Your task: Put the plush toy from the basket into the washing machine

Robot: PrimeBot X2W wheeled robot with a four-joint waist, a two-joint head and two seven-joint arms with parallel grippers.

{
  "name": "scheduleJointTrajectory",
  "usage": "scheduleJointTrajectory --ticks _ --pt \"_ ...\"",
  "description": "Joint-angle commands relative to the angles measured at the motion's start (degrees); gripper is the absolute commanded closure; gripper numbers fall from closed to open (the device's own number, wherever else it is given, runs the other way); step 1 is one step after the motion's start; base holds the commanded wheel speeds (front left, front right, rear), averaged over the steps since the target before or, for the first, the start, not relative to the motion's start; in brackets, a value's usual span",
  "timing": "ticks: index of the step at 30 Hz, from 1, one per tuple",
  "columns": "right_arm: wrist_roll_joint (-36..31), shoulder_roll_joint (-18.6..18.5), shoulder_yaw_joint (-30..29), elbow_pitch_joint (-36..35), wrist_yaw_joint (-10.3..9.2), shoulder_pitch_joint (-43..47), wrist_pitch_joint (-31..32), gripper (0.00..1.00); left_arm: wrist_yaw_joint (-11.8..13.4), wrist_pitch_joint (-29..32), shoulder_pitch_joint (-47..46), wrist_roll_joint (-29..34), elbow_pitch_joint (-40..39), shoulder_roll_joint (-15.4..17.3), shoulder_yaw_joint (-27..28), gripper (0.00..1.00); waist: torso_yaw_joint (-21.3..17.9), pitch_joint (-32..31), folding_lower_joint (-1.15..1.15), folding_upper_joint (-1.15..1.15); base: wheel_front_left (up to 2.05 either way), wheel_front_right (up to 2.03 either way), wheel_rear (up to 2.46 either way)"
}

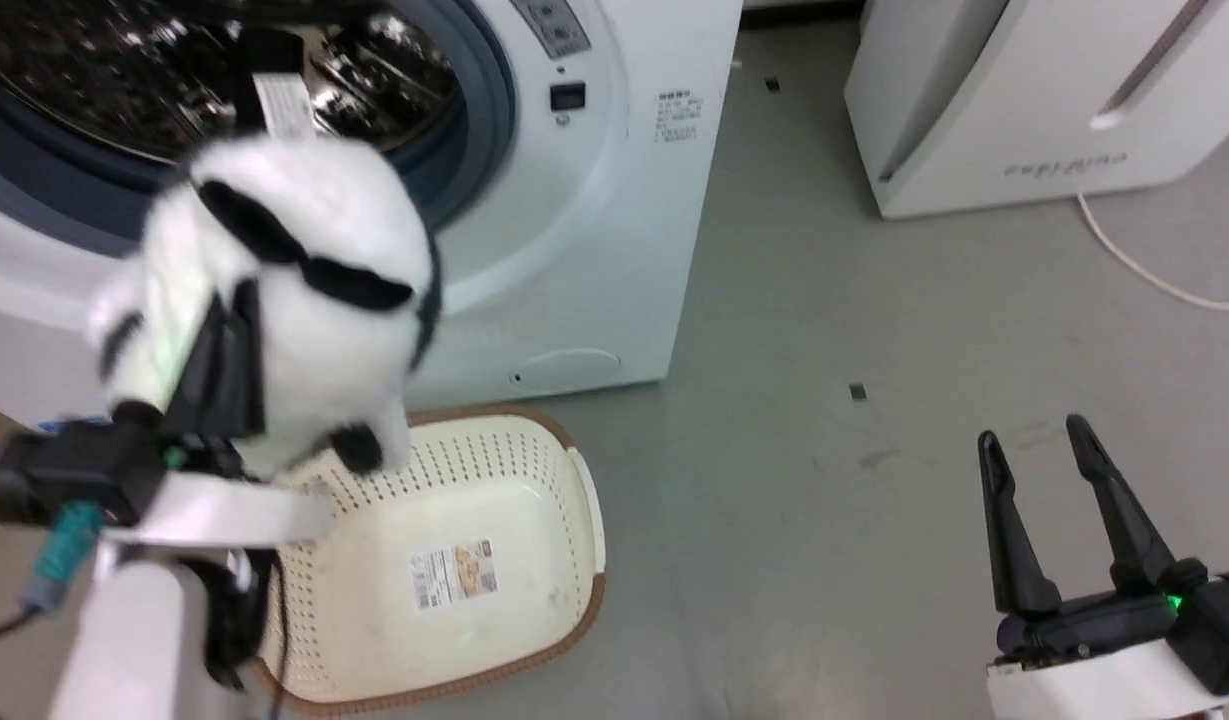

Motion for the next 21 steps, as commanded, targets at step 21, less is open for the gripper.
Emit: scheduleJointTrajectory --ticks 21 --pt "8.2 0.0 3.0 -3.1 -0.05 -10.8 -0.2 0.0 -3.2 7.8 -54.7 4.6 20.9 22.7 -0.1 1.0 -10.5 29.6 0.01 0.0 0.0 0.0 0.0"
